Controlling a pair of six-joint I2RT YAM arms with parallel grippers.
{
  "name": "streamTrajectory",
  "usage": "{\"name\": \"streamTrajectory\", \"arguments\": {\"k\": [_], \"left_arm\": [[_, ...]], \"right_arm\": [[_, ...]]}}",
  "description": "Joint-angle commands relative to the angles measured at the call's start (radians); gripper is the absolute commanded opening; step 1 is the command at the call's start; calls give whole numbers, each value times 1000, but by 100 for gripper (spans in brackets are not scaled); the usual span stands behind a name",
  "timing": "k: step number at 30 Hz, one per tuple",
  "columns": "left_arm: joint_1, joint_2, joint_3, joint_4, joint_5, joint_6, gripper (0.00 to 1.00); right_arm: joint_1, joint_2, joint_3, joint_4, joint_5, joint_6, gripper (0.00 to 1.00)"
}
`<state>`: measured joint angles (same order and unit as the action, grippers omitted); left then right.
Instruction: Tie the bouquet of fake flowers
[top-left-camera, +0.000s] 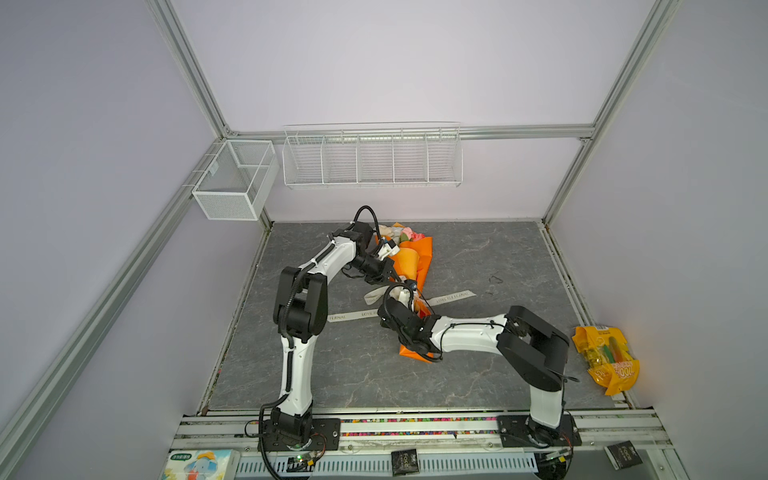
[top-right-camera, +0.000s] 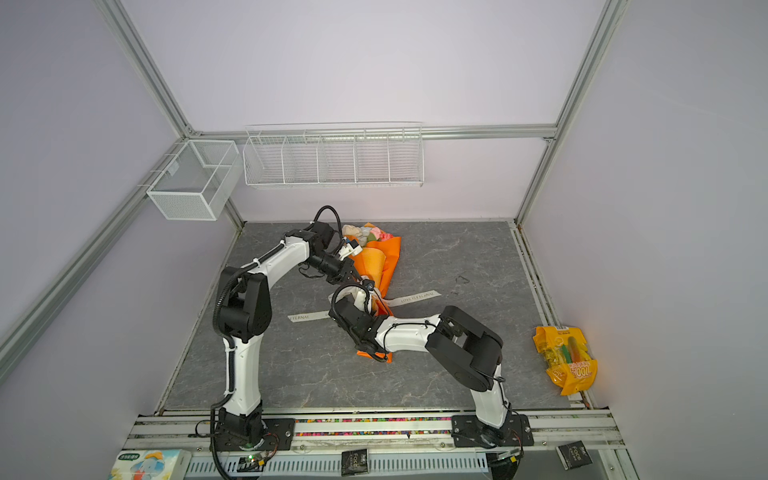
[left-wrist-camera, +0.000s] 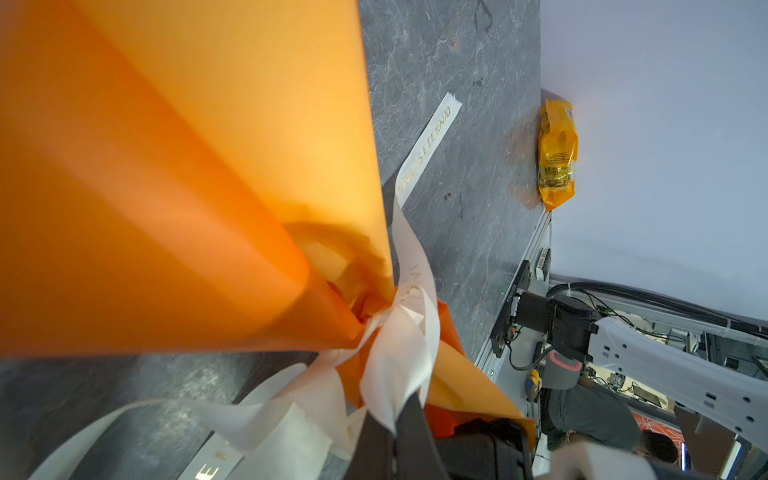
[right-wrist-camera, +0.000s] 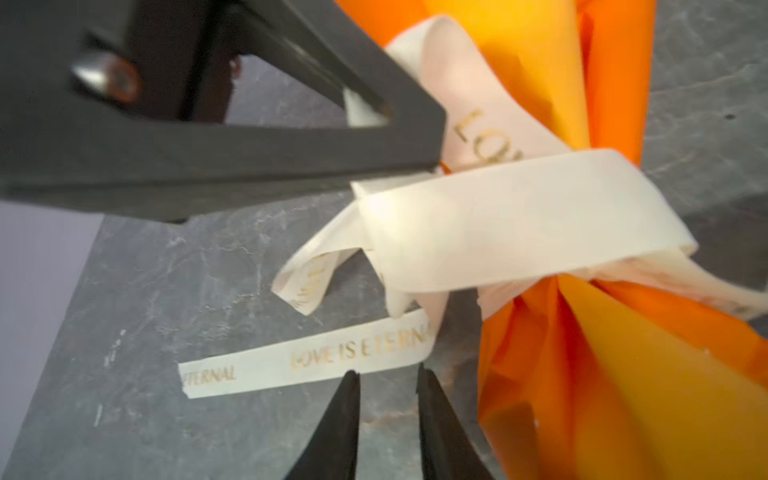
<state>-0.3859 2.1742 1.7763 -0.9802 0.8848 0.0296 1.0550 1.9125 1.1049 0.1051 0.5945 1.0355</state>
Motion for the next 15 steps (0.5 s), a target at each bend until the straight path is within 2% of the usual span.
{"name": "streamTrajectory", "arguments": {"k": [1,6,11,13,15], "left_arm": [[-22,-33,-30,66,21,-58,0],[-32,-18,-14,72,18,-79,0],[-32,-9,30,51,16,-83,0],[-32,-3,41,43,17,-82,0],[-33,3,51,32,14,-77,0]], "right_arm": [[-42,-83,-32,-36,26,27,29],[-65,-78,-24,148,-107,-90,33],[-64,-7,-24,270,-161,9,43],[-64,18,-43,375,-171,28,46],[-65,36,-35,386,-159,62,47]]}}
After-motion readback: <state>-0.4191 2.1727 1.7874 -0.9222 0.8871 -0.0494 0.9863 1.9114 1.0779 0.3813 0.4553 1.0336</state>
